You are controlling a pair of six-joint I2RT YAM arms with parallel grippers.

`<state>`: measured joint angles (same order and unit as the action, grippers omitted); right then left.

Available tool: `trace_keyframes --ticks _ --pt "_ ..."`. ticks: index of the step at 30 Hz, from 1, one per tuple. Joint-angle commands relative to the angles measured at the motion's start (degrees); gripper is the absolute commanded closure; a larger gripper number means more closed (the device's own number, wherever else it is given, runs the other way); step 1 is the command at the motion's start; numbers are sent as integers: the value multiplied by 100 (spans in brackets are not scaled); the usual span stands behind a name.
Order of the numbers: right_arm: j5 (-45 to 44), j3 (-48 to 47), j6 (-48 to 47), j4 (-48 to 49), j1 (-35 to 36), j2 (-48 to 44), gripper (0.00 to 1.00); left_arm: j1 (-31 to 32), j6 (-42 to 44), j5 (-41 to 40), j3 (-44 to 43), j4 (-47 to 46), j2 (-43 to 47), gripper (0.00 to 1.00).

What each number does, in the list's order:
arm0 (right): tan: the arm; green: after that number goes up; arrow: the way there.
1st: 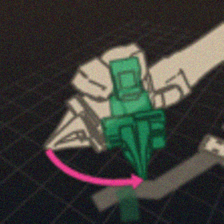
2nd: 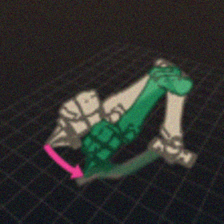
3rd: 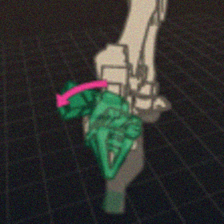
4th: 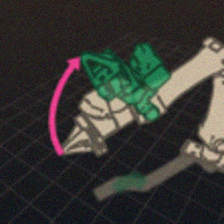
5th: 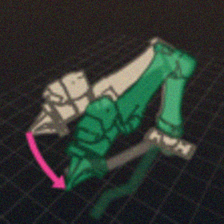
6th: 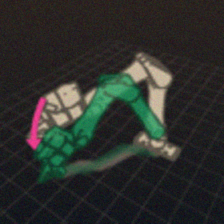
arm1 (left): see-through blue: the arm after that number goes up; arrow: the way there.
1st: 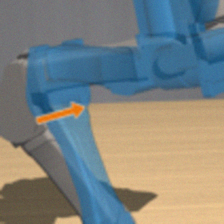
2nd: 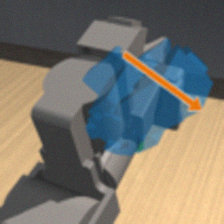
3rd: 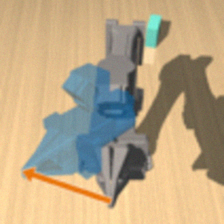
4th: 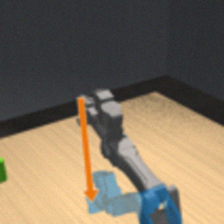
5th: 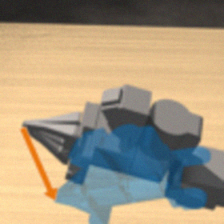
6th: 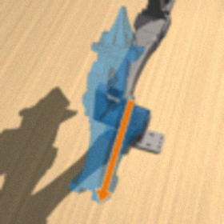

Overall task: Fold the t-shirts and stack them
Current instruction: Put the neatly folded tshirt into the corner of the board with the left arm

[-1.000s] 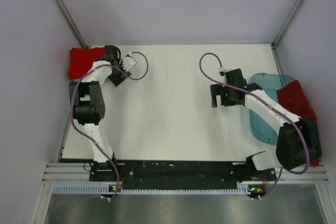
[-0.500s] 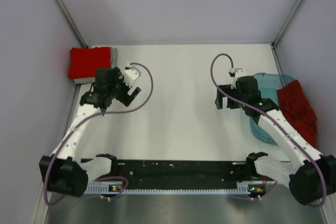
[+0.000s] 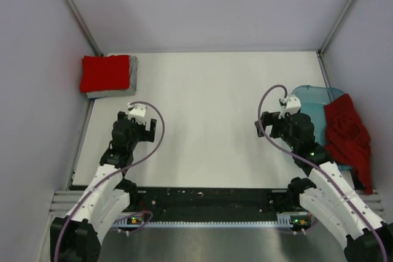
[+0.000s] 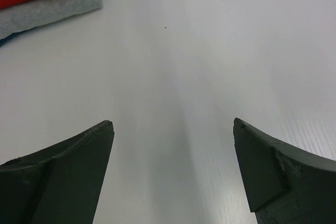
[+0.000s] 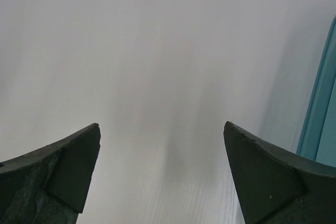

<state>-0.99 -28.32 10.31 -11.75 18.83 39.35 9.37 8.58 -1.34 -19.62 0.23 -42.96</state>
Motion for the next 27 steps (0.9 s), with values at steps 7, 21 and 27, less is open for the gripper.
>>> trace_keyframes --ticks 7,21,27 --pt "-296 256 59 753 -37 -103 1 -14 -252 -411 379 -1156 429 1" --pt "-261 335 51 858 -46 -103 1 -14 -129 -130 476 -1209 359 1" --pt "-349 449 59 1130 -37 -77 1 -14 -6 55 485 -1279 279 1"
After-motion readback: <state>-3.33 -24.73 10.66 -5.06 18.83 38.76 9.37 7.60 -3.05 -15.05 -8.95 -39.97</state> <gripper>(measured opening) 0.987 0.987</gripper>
